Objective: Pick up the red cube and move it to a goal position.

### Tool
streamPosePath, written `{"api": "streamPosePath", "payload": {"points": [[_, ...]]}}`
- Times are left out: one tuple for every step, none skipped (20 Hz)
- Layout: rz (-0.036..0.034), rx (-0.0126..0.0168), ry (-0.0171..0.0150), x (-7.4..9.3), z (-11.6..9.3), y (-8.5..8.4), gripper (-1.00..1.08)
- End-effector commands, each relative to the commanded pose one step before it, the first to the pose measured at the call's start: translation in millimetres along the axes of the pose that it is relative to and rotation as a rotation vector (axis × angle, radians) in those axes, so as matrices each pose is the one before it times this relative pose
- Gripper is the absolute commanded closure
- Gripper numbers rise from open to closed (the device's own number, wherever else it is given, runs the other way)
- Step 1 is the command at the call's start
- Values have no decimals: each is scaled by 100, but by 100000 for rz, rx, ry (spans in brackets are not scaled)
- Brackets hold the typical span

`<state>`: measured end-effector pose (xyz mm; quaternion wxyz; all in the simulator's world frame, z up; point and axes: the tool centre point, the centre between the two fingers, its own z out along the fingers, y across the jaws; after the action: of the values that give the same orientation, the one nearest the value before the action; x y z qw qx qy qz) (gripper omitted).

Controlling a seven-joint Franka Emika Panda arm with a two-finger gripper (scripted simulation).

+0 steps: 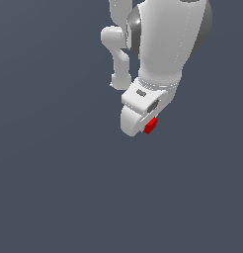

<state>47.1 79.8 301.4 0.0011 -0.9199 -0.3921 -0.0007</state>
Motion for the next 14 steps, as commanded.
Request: {"api": "streamPosePath", "payload": {"points": [[36,50,-52,548,-1990,312,108],[0,0,0,215,-711,118,108],[0,0,0,209,-685,115,108],[0,0,0,202,-660,112,108],[70,-51,-44,181,-635,128,108],[0,0,0,190,-613,106,108],[0,0,0,184,-591,103,108],[0,0,0,179,-570,100,108],[0,0,0,173,-549,97,108],[0,0,0,168,-529,95,108],[53,-32,-31,151,-506,109,108],[0,0,0,157,-489,89,108],[0,0,0,152,-471,87,108],[0,0,0,147,-452,84,108]]}}
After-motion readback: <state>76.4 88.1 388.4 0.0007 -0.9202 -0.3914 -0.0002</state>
